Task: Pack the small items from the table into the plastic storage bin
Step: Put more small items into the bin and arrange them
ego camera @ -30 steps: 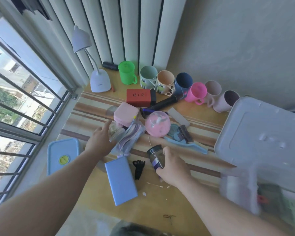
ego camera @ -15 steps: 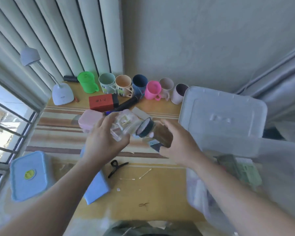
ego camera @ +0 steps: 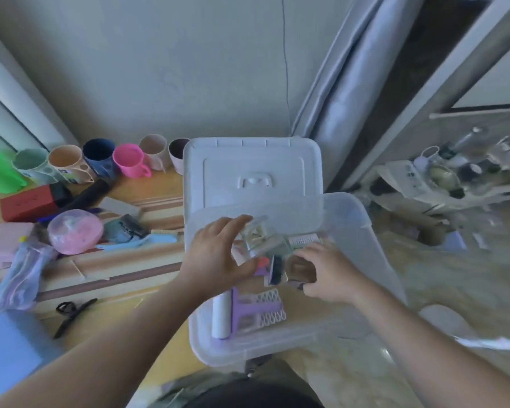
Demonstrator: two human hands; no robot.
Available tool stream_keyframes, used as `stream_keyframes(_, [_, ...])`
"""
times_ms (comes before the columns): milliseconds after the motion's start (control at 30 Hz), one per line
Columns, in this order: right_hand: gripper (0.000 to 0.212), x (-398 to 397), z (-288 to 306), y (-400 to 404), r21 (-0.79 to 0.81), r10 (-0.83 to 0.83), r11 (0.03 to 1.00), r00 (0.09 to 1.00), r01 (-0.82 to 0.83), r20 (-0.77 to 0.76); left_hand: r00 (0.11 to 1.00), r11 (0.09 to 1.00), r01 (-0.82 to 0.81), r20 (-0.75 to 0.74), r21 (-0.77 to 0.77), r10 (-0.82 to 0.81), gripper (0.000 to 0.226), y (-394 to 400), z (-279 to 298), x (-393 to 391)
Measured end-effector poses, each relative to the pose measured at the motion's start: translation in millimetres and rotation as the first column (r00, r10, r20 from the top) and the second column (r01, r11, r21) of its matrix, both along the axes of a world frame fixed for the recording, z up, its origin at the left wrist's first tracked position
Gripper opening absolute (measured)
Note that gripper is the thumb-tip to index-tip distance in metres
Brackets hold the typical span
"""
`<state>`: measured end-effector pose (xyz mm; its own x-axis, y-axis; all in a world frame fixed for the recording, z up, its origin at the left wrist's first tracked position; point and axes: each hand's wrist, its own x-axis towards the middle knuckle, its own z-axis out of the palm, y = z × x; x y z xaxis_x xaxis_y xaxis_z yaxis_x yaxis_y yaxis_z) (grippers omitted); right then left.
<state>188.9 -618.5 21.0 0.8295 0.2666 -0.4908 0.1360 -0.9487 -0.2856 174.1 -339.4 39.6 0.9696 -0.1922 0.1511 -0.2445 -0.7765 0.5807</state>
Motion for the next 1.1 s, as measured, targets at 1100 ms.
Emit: stream_keyframes(1100, [0.078,26,-44,-50,0.406,0.093,0.911,0.995,-0.069,-0.04,0.897,0.995,0.065,-0.442,0.07,-0.027,0.08,-115,-67,-3])
